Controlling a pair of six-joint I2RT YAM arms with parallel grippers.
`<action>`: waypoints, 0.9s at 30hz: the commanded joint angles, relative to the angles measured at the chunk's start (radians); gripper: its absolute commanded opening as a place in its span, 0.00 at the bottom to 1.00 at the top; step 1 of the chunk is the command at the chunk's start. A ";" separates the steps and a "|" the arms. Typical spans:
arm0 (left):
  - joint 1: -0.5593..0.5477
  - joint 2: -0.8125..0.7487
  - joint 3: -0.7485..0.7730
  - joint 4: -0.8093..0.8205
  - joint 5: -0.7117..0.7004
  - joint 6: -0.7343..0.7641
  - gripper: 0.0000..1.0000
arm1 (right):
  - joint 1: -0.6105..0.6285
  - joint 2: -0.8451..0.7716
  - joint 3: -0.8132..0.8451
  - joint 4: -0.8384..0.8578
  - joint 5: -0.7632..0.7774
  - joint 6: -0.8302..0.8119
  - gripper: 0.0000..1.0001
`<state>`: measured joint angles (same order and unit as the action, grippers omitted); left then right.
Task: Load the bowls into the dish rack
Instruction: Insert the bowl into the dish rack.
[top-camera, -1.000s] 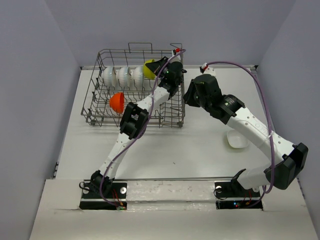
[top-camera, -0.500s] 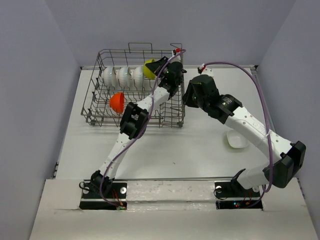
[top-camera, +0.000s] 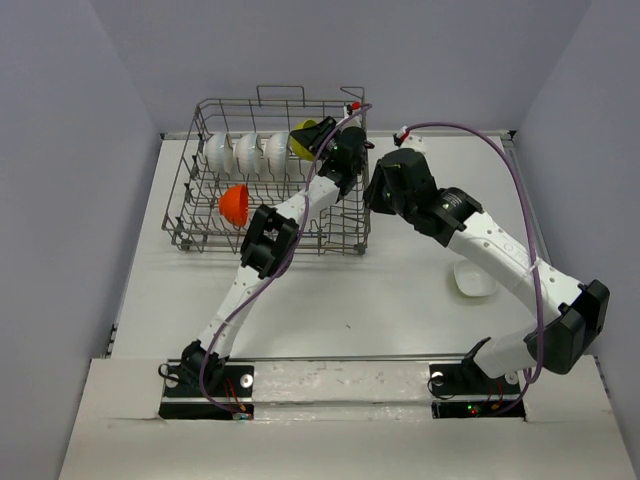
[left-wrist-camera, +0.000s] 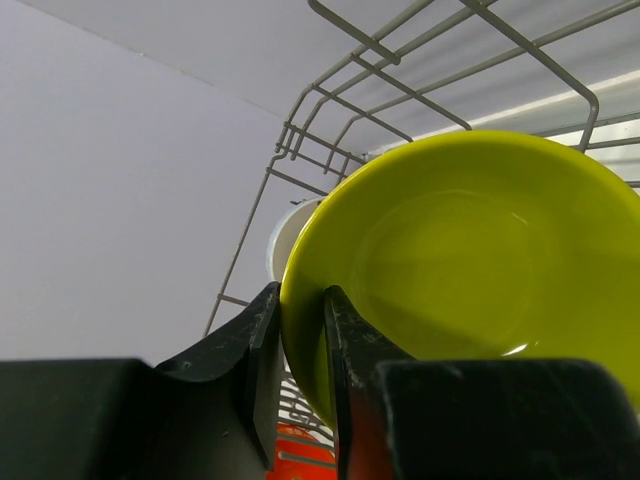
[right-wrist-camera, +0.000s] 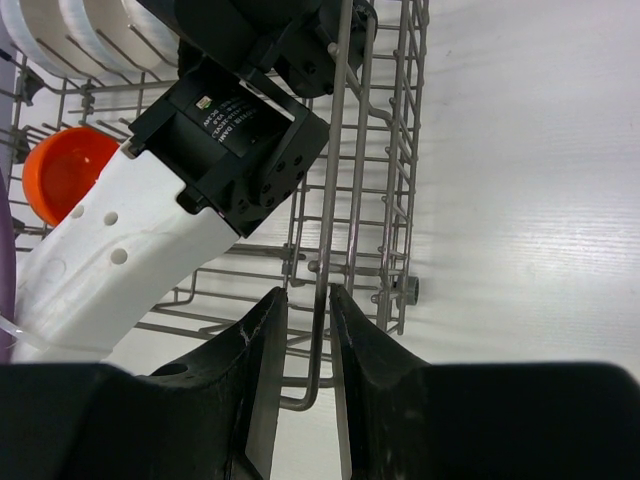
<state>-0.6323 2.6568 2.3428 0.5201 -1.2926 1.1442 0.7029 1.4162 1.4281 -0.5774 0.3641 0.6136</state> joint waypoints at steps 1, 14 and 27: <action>-0.027 0.002 -0.008 0.011 -0.017 0.006 0.29 | 0.010 0.000 0.046 0.010 0.019 -0.003 0.30; -0.030 -0.060 -0.019 0.009 -0.008 -0.026 0.00 | 0.020 0.001 0.046 0.010 0.024 -0.005 0.29; -0.037 -0.112 -0.031 0.000 0.007 -0.034 0.00 | 0.020 0.001 0.057 0.002 0.029 -0.005 0.29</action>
<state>-0.6342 2.6453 2.3314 0.5327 -1.2720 1.1221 0.7136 1.4166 1.4322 -0.5774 0.3714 0.6136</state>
